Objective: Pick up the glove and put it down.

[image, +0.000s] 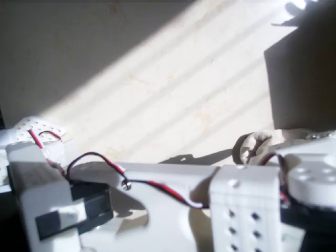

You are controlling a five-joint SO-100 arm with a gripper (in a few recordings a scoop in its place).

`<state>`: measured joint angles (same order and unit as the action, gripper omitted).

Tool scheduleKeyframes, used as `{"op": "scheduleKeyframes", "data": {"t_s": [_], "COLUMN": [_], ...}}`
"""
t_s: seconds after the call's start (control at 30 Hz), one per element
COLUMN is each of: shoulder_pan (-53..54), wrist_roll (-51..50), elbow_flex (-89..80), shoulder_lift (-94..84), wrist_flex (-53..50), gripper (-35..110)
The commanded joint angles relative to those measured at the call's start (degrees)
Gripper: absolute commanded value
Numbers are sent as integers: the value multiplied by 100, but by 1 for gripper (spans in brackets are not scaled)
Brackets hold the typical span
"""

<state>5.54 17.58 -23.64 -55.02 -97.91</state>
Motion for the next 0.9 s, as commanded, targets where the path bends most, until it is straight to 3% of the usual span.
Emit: {"op": "scheduleKeyframes", "data": {"t_s": [0.0, 0.23, 0.5, 0.87], "shoulder_pan": [-580, -1160, -1090, -1081], "wrist_roll": [-53, -809, -835, -817], "elbow_flex": [202, 185, 149, 202], "shoulder_lift": [-396, 105, 1283, 1907], "wrist_flex": [-9, 167, 932, 949], "gripper": [28, 28, 28, 28]}}
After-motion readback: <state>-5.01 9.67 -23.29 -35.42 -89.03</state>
